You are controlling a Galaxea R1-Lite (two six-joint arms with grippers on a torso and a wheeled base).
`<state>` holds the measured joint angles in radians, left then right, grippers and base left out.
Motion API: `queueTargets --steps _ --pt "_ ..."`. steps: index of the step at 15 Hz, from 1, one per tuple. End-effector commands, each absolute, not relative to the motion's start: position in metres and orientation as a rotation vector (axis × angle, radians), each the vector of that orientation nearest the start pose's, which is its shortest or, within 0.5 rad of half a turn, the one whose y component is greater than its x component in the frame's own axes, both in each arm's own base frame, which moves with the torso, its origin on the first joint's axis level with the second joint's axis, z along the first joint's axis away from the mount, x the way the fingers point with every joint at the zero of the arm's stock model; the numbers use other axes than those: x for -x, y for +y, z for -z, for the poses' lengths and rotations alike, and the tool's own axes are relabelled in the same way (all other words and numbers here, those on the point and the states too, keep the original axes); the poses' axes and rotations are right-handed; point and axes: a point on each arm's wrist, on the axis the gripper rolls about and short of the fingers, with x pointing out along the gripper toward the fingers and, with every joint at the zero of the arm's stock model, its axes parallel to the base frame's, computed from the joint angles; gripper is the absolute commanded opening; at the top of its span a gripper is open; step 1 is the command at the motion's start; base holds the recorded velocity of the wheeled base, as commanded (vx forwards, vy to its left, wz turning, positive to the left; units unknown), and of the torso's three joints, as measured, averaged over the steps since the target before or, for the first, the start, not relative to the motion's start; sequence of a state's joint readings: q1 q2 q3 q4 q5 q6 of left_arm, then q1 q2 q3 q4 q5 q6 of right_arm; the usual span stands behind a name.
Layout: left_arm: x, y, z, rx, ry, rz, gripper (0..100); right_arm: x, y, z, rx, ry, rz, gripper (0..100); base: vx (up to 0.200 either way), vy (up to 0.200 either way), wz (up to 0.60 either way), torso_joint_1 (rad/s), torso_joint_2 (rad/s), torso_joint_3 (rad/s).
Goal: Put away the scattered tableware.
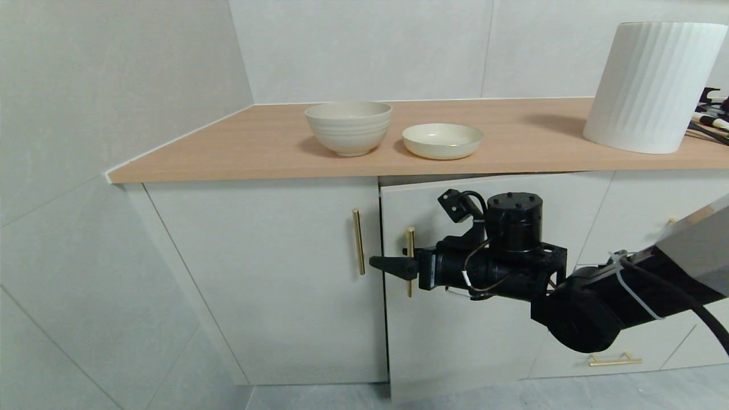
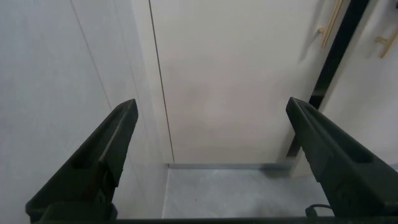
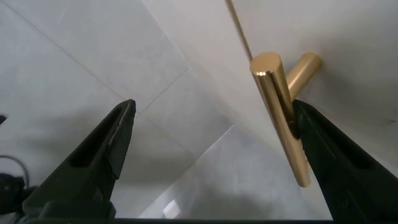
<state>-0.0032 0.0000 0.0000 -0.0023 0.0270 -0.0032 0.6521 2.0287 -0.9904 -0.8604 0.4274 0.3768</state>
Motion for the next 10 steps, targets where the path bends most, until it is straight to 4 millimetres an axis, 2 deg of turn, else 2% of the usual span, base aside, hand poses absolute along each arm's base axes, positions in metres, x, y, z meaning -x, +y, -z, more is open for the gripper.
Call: queueTargets --steps 1,3,10 --pt "0.023 0.001 -0.076 0.005 -0.002 -0.025 100 -0.285 0.231 -0.151 -0.321 0.386 -1.077 100 0.0 0.0 0.0 0.0 0.0 0.0" --pt "0.023 0.001 -0.076 0.003 -0.003 -0.025 100 -0.272 0.222 -0.153 -0.319 0.407 -1.121 100 0.0 0.0 0.0 0.0 0.0 0.0" --pt "0.023 0.001 -0.076 0.005 -0.003 -0.025 100 -0.251 0.207 -0.155 -0.314 0.431 -1.138 100 0.0 0.0 0.0 0.0 0.0 0.0"
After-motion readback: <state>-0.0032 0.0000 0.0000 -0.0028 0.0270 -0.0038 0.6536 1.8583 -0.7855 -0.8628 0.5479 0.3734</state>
